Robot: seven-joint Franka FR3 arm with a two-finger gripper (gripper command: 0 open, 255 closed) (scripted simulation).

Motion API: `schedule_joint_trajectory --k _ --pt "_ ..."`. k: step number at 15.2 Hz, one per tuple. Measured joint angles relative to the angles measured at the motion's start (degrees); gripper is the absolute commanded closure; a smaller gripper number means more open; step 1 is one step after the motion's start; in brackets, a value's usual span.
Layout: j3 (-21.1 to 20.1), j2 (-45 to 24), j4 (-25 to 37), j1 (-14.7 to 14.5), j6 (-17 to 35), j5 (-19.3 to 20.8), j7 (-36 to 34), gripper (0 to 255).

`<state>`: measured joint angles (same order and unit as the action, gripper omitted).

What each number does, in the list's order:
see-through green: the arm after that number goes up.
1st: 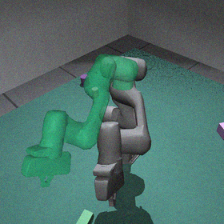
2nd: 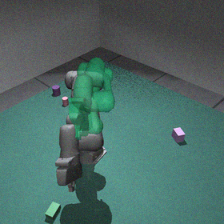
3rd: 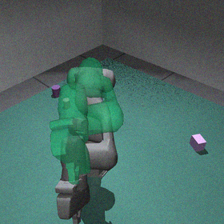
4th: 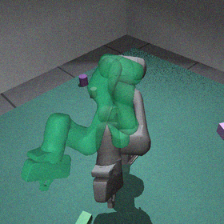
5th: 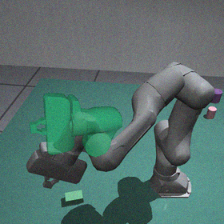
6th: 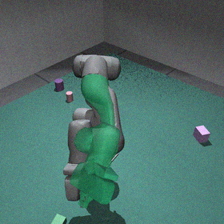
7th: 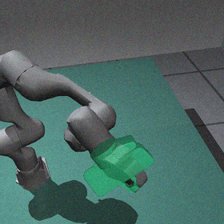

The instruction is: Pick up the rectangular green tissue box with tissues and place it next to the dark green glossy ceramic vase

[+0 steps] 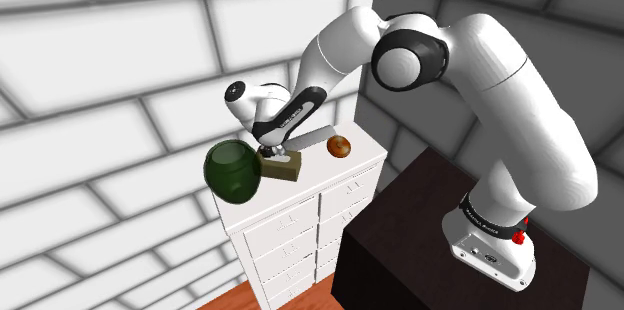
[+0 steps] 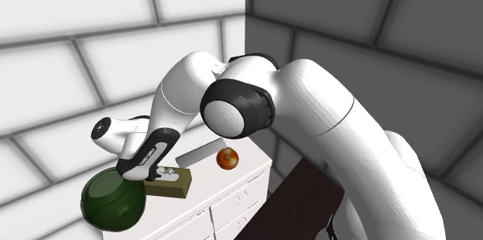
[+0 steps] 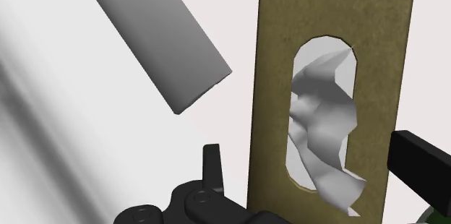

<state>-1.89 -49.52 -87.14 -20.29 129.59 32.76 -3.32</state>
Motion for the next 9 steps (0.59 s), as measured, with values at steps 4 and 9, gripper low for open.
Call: schedule_joint_trajectory --k 4,9 --pt "-0.68 2.85 -0.50 -0.53 -2.47 -0.71 0.44 0" --pt "-0.77 3.15 -0.67 -0.67 -2.73 -0.78 0.34 0"
